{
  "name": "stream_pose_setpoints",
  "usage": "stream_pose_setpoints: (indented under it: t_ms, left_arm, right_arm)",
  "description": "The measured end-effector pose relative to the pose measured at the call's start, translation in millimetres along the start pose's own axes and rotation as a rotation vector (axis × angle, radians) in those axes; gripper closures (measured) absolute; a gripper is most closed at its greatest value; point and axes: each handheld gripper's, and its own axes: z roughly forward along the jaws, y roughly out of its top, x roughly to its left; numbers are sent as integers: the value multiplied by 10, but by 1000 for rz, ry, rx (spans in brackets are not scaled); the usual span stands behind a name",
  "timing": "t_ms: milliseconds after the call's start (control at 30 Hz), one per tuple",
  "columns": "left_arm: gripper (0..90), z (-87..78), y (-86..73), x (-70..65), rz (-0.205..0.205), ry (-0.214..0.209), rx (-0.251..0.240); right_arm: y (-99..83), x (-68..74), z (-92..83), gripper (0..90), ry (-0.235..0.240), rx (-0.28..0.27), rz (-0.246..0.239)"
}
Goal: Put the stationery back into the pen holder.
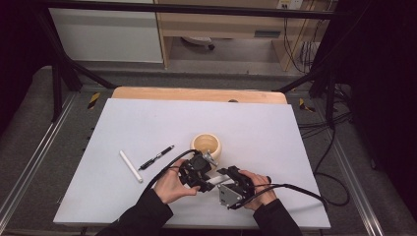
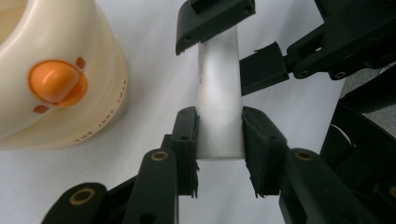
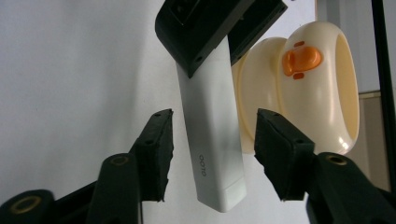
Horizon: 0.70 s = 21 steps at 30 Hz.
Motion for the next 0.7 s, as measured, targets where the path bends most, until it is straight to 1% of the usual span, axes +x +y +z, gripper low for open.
stream_pose_setpoints:
  t_ms: [67,300,433,600,700]
  left_arm:
    - [670,12,8,2,0,2,1]
    - [671,42,29,3,0,0,8]
    - [671,46,38,-5,-2,-3,5]
    - [670,56,42,-15,6,-1,10]
    - [670,51,37,-19,14,4,-1]
  right_arm:
    - [-2,5,1,514,-4,2,-20]
    - [1,17,3,592,-3,-4,-57]
    - [3,26,4,634,7,-16,-80]
    - [4,41,8,658,17,-20,-101]
    - [4,46,5,662,11,-16,-111]
